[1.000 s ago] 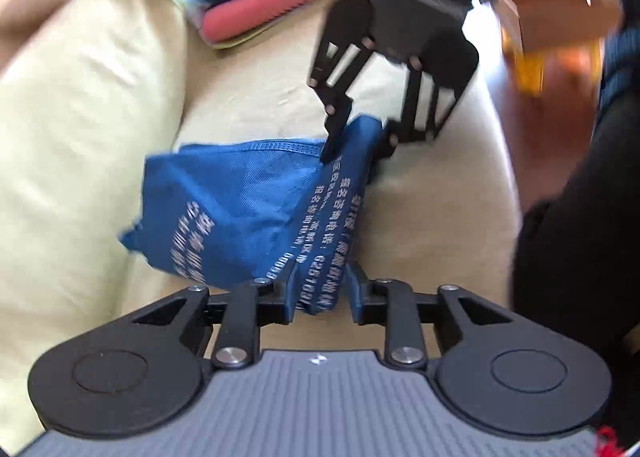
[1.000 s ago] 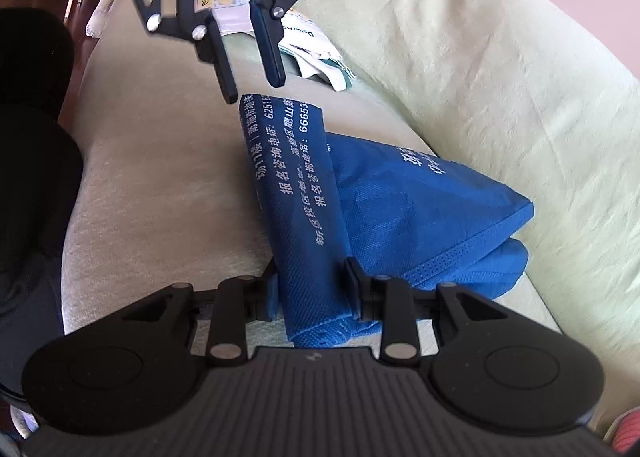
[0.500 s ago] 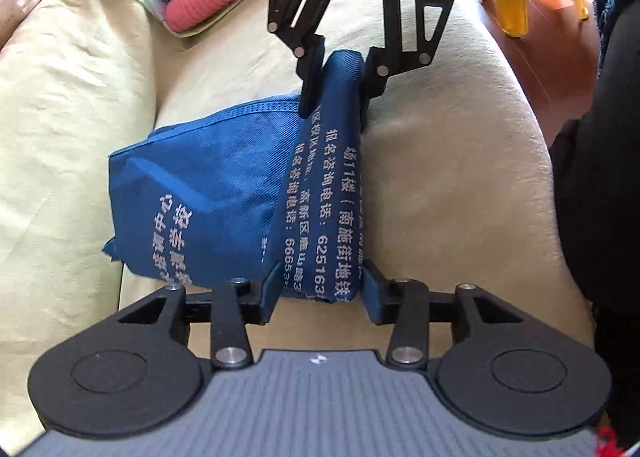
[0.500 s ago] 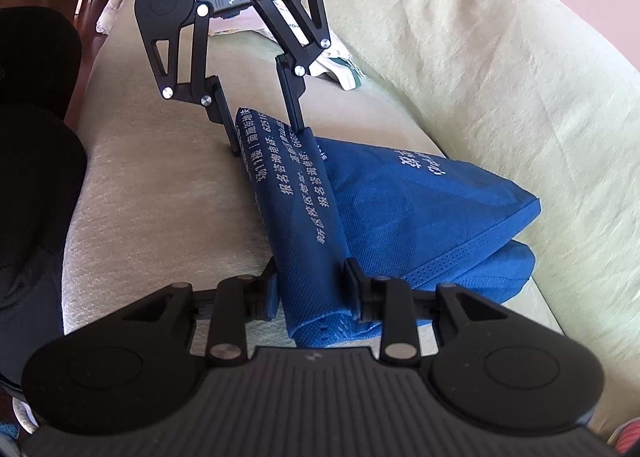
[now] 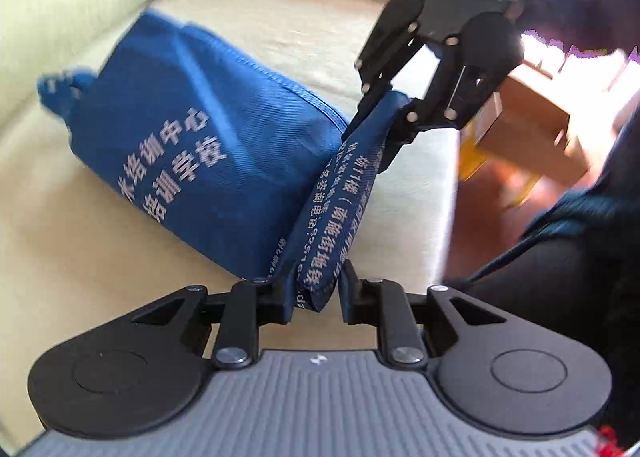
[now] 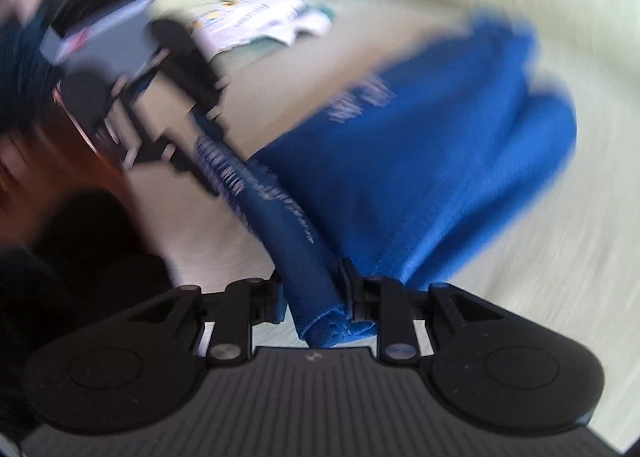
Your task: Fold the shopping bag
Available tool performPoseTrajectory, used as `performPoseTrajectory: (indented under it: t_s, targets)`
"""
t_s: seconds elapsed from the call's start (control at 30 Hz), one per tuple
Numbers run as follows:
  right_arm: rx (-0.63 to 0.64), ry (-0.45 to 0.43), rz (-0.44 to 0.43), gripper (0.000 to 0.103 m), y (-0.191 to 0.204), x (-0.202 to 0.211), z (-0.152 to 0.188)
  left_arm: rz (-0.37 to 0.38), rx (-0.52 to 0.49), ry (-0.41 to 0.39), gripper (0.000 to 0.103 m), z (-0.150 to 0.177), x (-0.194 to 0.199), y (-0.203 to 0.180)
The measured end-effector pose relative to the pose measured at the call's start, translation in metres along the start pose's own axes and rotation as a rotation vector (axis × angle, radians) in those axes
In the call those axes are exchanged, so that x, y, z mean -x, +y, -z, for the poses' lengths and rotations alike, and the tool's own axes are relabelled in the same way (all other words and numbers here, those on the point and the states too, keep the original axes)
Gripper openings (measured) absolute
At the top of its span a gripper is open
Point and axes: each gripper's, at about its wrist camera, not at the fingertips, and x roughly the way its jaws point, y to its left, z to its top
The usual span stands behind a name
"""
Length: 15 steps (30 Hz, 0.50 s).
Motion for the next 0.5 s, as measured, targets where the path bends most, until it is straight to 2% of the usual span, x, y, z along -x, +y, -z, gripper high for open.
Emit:
performPoseTrajectory:
  t_s: [0.07,0.13,0.2,0.27,0.33,0.4,0.43,0.5]
  targets:
    - [-0.143,0.029,-0.068,0.023,-0.022,-0.002,-0.004,0.007,0.090,0.003,0.025,-0.003,-0.006,0.015]
    - [-0.304,0.055,-0.133,0.021,-0.047,-0.010,-0.012,-0.001,0.135,0.004,0.028,-0.004,-0.009,0.023]
    - [-0.413,0.079,-0.172,0.019,-0.062,-0.015,-0.012,-0.016,0.133,-0.001,0.030,-0.004,-0.008,0.021]
    - [-0.479,0.093,-0.194,0.017,-0.072,-0.018,-0.009,-0.063,0.103,-0.004,0.033,-0.004,-0.004,0.010]
    - [-0.545,0.107,-0.215,0.016,-0.081,-0.021,-0.006,-0.158,0.038,0.012,0.033,-0.004,0.001,-0.007]
    - [-0.616,0.127,-0.232,0.015,-0.090,-0.024,-0.003,-0.307,-0.061,0.049,0.033,-0.004,0.006,-0.029]
    - [-0.637,0.137,-0.237,0.014,-0.092,-0.025,-0.002,-0.384,-0.126,0.066,0.025,-0.004,0.009,-0.042]
    - [-0.667,0.166,-0.238,0.014,-0.096,-0.029,-0.003,-0.454,-0.202,0.058,0.023,-0.002,0.014,-0.062]
